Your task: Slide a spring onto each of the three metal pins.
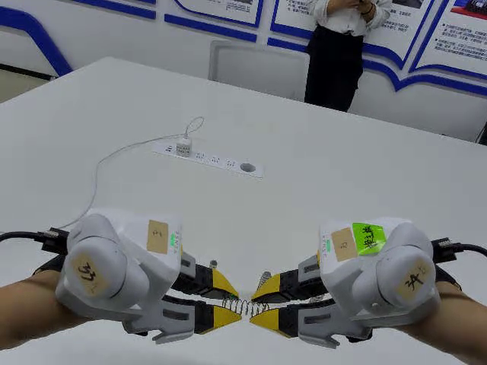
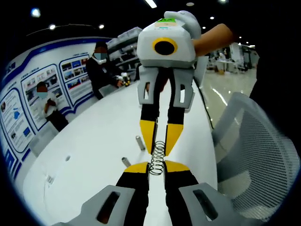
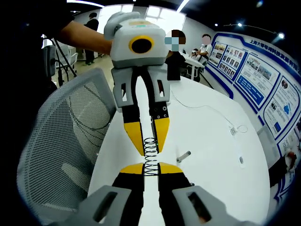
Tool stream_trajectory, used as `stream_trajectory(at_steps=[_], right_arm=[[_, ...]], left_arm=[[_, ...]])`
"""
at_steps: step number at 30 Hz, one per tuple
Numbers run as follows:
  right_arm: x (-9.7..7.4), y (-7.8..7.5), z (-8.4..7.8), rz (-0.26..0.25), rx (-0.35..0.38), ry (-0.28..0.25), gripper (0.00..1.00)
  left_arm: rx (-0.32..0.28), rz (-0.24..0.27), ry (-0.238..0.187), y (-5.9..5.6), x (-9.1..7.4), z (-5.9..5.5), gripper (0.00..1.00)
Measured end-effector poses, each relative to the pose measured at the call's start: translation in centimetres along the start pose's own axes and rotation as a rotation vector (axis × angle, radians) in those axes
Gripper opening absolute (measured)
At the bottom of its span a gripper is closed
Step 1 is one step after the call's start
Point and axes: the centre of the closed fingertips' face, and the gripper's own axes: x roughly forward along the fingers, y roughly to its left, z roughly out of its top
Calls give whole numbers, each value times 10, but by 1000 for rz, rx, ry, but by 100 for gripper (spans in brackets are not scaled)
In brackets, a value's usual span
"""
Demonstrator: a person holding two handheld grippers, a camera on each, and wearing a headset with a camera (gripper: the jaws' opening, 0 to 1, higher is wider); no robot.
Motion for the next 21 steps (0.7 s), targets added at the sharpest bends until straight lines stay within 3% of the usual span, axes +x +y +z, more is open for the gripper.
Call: stream_trajectory(at_steps=[9,15,19,21], right_arm=[[-3,-2,3,-14,-15,-14,11],[-3,-4,-2,-27,-13,-3,12],[-2,-6,-9,-33,-12,23,16],[-2,-5,-10,-26,-8,18,13]], left_arm=[[12,0,-25,2,-2,3,10],[29,-13,-35,1,0,7,10],[16,-28,-63,-1,-1,14,10],[25,-21,-59,0,-1,14,10]])
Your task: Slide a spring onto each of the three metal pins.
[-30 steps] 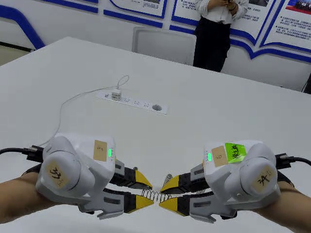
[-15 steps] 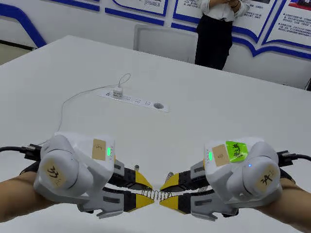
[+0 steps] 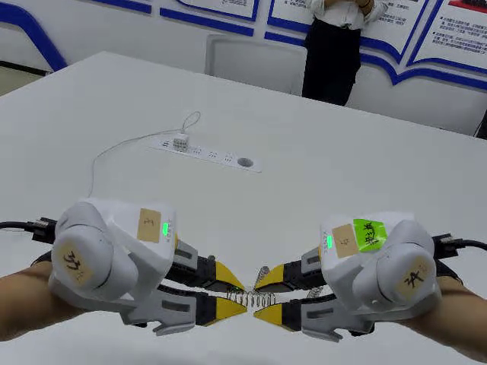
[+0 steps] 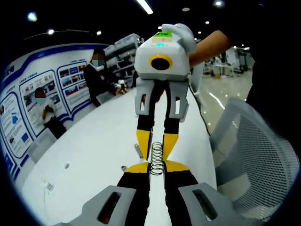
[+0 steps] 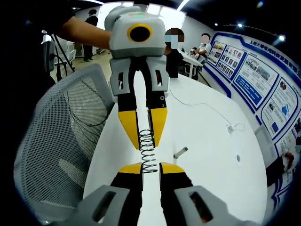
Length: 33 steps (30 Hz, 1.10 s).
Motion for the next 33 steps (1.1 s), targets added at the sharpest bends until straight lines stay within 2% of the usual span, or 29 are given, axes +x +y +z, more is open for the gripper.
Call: stream_trajectory(at_steps=[7,12,19,23,28,33], right_arm=[[-5,0,9,12,59,-51,11],[-12,-5,18,18,136,-113,11],[-15,1,33,53,154,-169,11],[-14,3,37,62,149,-177,11],[-14,-1,52,65,211,-242,11],[-11,-2,58,68,208,-253,11]], left_arm=[[14,1,15,1,0,-4,10],[-6,28,-8,4,-3,0,10],[32,24,9,2,-3,-3,10],[20,23,21,1,-3,-5,10],[-11,42,15,3,-3,-5,10],[-27,49,15,4,-3,-7,10]])
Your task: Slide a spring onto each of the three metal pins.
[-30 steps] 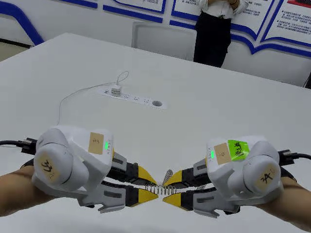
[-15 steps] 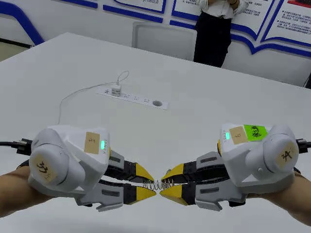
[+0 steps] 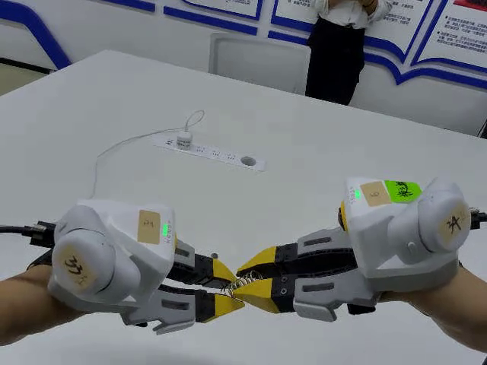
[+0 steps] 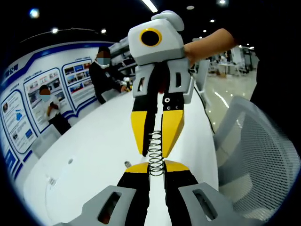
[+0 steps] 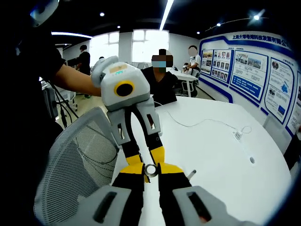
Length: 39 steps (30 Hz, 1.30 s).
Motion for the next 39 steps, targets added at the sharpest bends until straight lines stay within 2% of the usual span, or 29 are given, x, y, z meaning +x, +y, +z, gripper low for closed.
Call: stream_trajectory(at_steps=[6,10,15,18,24,26,30,33,36,39], right_arm=[[6,-1,6,2,46,-29,11],[9,-3,8,-4,45,-32,11],[8,-2,8,0,52,-34,11],[10,0,9,4,53,-30,11],[15,-8,10,-11,57,-24,11],[16,-11,11,-18,55,-25,11],[17,-18,15,-19,53,-30,11],[18,-28,20,-39,35,-25,11],[19,-42,23,-62,50,-31,11],[23,-54,22,-87,45,-19,11]], left_arm=[[-29,8,-10,1,-2,-2,10],[-33,14,-3,3,0,-3,10],[-81,9,-33,2,-3,-3,10],[-84,9,-39,0,-4,-4,10],[-66,45,-9,6,-6,-10,12],[-75,58,-1,9,-8,-13,16],[-92,106,-1,19,-16,-18,31],[-129,145,-5,29,-26,-23,37],[-141,180,8,37,-33,-31,46],[-176,195,26,41,-40,-41,48]])
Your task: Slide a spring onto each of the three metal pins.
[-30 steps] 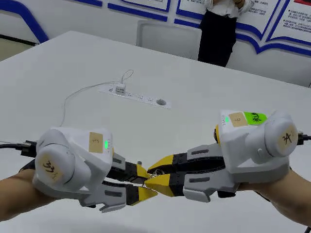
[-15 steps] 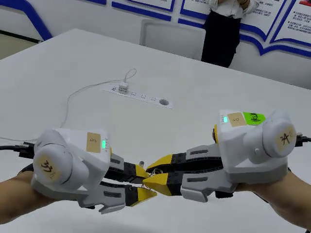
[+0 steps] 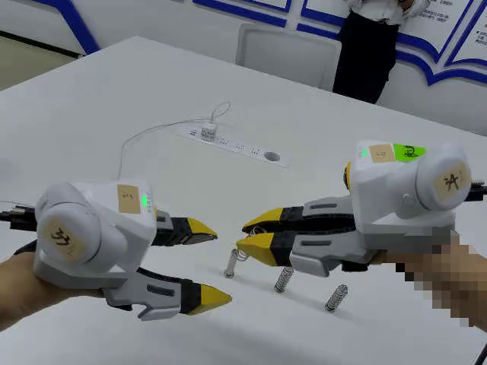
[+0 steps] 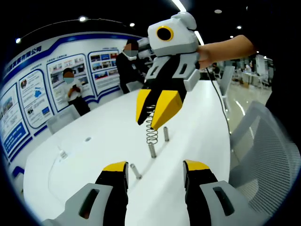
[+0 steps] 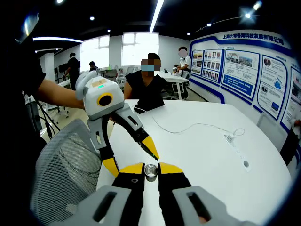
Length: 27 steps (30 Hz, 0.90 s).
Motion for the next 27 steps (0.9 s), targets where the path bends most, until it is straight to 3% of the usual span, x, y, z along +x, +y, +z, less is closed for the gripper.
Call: stream_trajectory(at_steps=[4,12,16,20,27], right_arm=[[6,-11,-1,-15,14,-4,11],[19,-34,-12,-59,32,20,11],[25,-44,-17,-71,65,26,11],[34,-50,-27,-79,75,54,11],[49,-58,-45,-86,170,97,11]], left_arm=[[-13,40,1,9,-7,-7,53],[-56,80,-33,19,-12,-5,62],[-42,100,6,24,-12,-12,66],[-73,106,11,25,-12,-17,69],[-102,115,51,22,-9,-31,79]])
